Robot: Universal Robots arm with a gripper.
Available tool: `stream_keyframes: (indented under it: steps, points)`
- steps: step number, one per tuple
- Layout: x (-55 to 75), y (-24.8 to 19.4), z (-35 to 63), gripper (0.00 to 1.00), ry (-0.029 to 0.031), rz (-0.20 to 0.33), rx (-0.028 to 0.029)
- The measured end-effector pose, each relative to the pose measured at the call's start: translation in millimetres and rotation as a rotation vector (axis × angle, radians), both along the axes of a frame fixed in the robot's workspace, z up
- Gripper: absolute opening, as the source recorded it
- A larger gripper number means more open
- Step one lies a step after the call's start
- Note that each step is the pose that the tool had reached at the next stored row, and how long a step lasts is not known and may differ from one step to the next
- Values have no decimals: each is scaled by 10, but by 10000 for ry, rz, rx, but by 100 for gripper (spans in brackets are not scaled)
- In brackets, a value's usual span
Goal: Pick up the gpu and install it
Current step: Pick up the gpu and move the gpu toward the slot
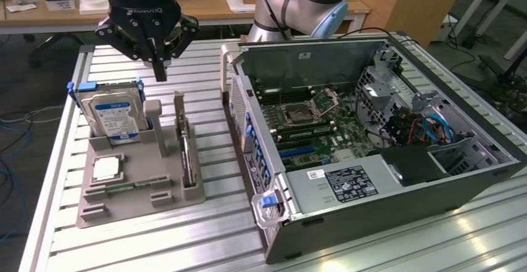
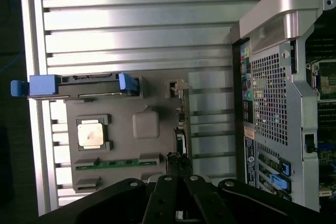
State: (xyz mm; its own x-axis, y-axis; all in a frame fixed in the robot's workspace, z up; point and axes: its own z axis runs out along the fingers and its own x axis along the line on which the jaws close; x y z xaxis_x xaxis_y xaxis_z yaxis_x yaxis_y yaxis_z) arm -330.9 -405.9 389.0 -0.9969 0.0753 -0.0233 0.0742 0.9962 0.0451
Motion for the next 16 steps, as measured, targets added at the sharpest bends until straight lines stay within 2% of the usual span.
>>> stream_keyframes:
  steps: [3, 5, 6, 8, 9, 12, 14, 15, 16]
  points:
    - [0, 0, 0, 16, 0, 1, 0]
    - [0, -1, 0, 29, 1, 1, 0]
    - [0, -1, 0, 29, 1, 1, 0]
    - [0, -1, 0, 41, 0, 0, 0]
    - [0, -1, 0, 41, 0, 1, 0]
    - [0, -1, 0, 58, 0, 3, 0]
    - [0, -1, -6, 58, 1, 69, 0]
    - [0, -2, -11, 65, 0, 136, 0]
    - [1, -11, -15, 65, 0, 170, 0]
